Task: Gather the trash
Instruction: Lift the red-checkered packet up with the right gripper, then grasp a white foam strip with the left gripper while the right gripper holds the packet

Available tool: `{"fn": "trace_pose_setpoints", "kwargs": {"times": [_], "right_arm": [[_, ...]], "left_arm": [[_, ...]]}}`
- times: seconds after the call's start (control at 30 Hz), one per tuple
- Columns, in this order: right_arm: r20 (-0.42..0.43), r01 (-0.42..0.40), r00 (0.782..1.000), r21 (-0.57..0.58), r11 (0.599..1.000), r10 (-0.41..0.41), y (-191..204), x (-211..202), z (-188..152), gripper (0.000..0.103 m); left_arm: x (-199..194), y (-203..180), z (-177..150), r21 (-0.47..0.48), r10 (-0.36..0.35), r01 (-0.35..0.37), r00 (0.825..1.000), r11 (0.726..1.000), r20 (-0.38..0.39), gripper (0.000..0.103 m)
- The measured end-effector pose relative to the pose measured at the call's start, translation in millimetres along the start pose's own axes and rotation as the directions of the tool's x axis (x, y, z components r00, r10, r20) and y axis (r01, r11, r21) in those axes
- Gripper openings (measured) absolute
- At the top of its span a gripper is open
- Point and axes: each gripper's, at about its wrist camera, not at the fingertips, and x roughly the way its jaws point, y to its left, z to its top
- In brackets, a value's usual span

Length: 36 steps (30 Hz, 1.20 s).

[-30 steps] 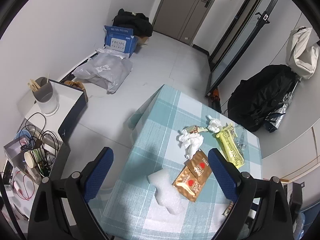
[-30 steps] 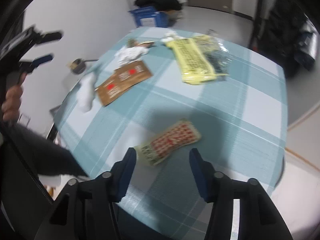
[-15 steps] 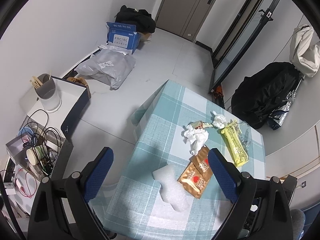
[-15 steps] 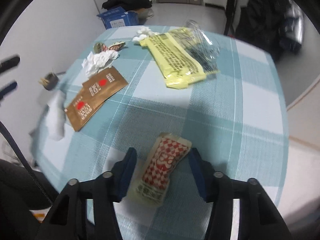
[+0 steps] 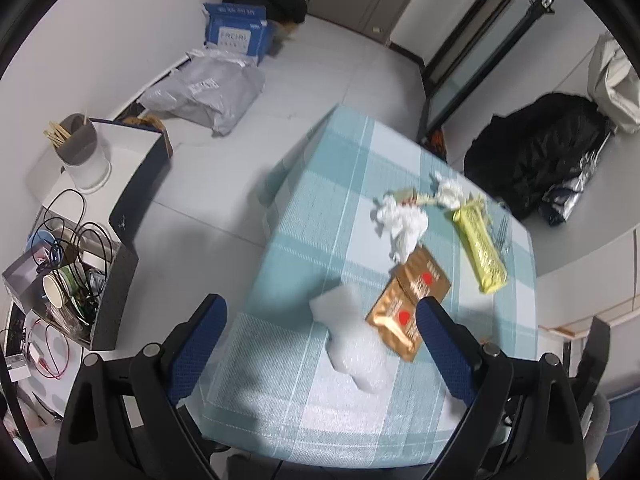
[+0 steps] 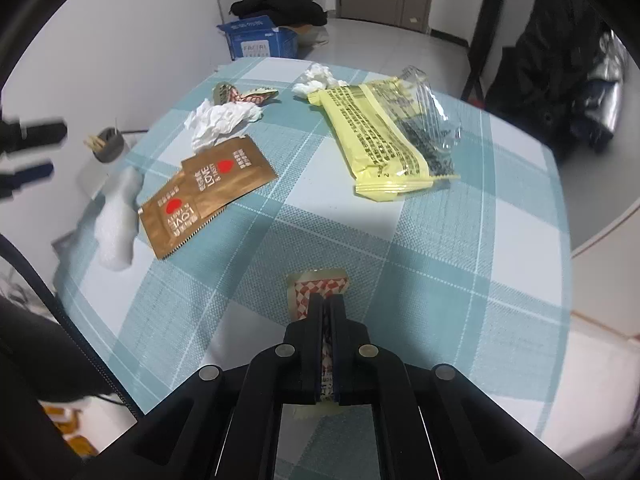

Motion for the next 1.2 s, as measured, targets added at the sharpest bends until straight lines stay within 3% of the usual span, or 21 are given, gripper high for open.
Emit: {"fn": "trace_pose_setpoints", "kwargs": {"times": [0.3, 0.53, 0.6, 0.73, 0.77, 0.8, 0.83, 0.87, 0.9, 0.97, 1.07, 1.2], "right_arm": [[0.015, -0.046, 0.999, -0.001, 0.999, 0.046, -6.9, -3.1, -4.0, 0.002], [0.032, -0.074, 0.997, 0.014, 0.997, 0.074, -18.7, -9.2, -5.5, 0.002], [0.041, -0.081, 0.996, 0.021, 0.996, 0.081, -19.3, -9.2, -3.9, 0.002], [0.064, -0.092, 0.994, 0.033, 0.995, 0.089, -22.4, -13.0, -3.7, 0.002], [0.066, -0.094, 0.994, 0.035, 0.995, 0.092, -22.8, -14.1, -3.7, 0.002], [0.069, -0.098, 0.993, 0.039, 0.994, 0.096, -23.5, -15.1, -3.6, 0.002], [0.074, -0.098, 0.993, 0.043, 0.994, 0.095, -24.2, -16.2, -4.0, 0.002], [0.076, -0.099, 0.993, 0.047, 0.994, 0.095, -25.2, -17.0, -4.1, 0.002], [0.080, -0.104, 0.992, 0.055, 0.993, 0.100, -26.1, -18.0, -4.4, 0.002], [0.088, -0.109, 0.991, 0.063, 0.992, 0.104, -27.5, -21.8, -5.8, 0.002], [0.108, -0.108, 0.989, 0.061, 0.992, 0.101, -28.4, -29.2, -7.0, 0.002], [0.129, -0.114, 0.986, 0.064, 0.991, 0.105, -29.9, -37.4, -7.5, 0.002]], "left_arm": [[25.1, -1.1, -6.0, 0.003, 0.033, -0.033, 0.994, 0.999, -0.100, 0.093], [35.6, -9.9, -7.9, 0.054, 0.096, -0.090, 0.989, 0.994, -0.117, 0.091], [38.2, -14.7, -8.4, 0.084, 0.131, -0.121, 0.985, 0.989, -0.114, 0.073], [44.7, -20.0, -5.6, 0.104, 0.146, -0.133, 0.981, 0.986, -0.131, 0.071], [46.4, -21.7, -4.9, 0.105, 0.140, -0.126, 0.980, 0.986, -0.139, 0.066], [48.0, -23.4, -4.9, 0.108, 0.133, -0.118, 0.980, 0.987, -0.145, 0.056], [48.9, -25.9, -5.4, 0.130, 0.171, -0.153, 0.976, 0.980, -0.137, 0.050], [49.4, -28.6, -5.9, 0.155, 0.204, -0.184, 0.971, 0.971, -0.124, 0.032], [49.5, -30.2, -6.6, 0.179, 0.238, -0.216, 0.965, 0.960, -0.113, 0.023], [48.1, -25.9, -6.5, 0.156, 0.202, -0.182, 0.972, 0.971, -0.119, 0.018], [44.9, -16.2, -7.1, 0.099, 0.134, -0.121, 0.982, 0.988, -0.130, 0.017], [43.8, -14.4, -9.0, 0.077, 0.112, -0.103, 0.985, 0.992, -0.131, 0.017]]}}
